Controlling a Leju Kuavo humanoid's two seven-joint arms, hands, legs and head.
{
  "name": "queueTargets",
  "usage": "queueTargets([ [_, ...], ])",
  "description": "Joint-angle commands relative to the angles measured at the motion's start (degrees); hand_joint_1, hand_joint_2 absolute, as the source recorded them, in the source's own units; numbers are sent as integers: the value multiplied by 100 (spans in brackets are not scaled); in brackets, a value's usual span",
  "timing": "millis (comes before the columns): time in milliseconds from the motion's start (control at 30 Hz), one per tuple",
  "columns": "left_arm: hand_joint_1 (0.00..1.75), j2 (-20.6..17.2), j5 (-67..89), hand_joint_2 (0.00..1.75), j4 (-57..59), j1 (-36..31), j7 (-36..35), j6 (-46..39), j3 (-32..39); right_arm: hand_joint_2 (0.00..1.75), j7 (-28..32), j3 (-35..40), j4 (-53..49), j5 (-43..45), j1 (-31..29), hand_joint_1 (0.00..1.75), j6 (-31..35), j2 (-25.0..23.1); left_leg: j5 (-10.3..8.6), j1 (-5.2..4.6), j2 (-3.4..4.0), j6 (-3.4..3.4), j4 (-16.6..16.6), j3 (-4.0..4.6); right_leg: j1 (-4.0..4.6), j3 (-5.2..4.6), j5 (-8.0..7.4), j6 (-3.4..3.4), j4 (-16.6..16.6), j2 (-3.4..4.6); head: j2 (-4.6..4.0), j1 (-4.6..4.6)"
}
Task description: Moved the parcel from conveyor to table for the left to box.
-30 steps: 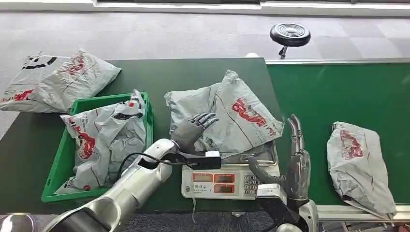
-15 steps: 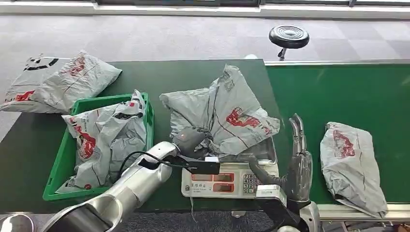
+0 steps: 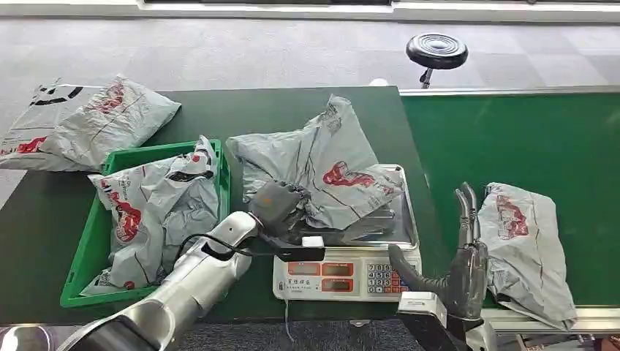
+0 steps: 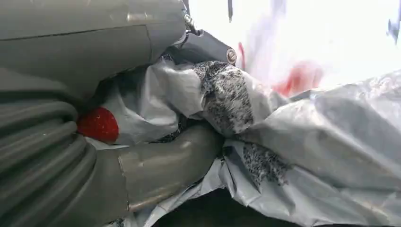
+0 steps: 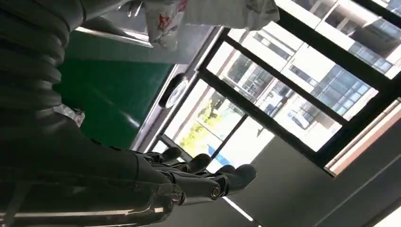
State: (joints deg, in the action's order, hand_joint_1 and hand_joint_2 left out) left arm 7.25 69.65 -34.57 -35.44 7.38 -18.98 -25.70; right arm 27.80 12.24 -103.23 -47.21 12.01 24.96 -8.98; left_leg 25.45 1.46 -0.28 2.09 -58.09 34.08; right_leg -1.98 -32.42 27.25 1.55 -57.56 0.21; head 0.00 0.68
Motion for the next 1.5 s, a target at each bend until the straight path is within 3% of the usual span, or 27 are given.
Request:
queueTargets([
  [33, 175, -717, 987, 175, -3174, 746, -584, -141, -254, 175, 26, -232, -74, -13, 125, 0, 80, -76, 0, -1, 9, -14, 6, 14, 4, -16, -1, -18, 5, 3, 0, 0],
  [1300, 175, -682, 1015, 175, -3039, 732, -537, -165, -224, 175, 25, -228, -53, -10, 108, 0, 89, -71, -2, 0, -3, -15, 8, 17, 4, -14, -2, -15, 11, -7, 0, 0],
  [1333, 175, -1402, 1735, 175, -3192, 360, -1257, 201, -944, 175, -196, -235, -30, -143, 217, 0, 225, 38, -3, -2, -2, -17, 10, 17, 4, -13, -3, -18, 13, -7, 0, 0],
  [1367, 175, -2659, 2035, 175, -3328, 1347, -3877, -765, 76, 175, -189, -20, 2, 10, 529, 0, 672, 347, -1, 0, -3, -12, 5, 20, 3, -17, -1, -13, 8, -6, 0, 0],
  [1400, 175, -2594, 2035, 175, -3089, 1704, -2850, -1325, 1263, 175, -88, 43, 40, 132, 652, 0, 871, 441, -3, 3, 0, -13, 6, 21, 8, -19, -3, -21, 8, -5, 0, 0],
  [1433, 175, -2429, 2035, 175, -3018, 1868, -2070, -1526, 2060, 175, -39, 84, 48, 190, 700, 0, 949, 488, 13, -6, 95, -3, 41, -45, -2, -1, -13, -21, 26, 93, 0, 0],
  [1500, 175, -2399, 2035, 175, -3223, 2133, -1881, -1585, 2376, 175, -31, 136, 52, 205, 663, 0, 907, 484, 13, -2, 112, -8, 63, -45, 5, 19, -19, -30, 40, 108, 0, -7],
])
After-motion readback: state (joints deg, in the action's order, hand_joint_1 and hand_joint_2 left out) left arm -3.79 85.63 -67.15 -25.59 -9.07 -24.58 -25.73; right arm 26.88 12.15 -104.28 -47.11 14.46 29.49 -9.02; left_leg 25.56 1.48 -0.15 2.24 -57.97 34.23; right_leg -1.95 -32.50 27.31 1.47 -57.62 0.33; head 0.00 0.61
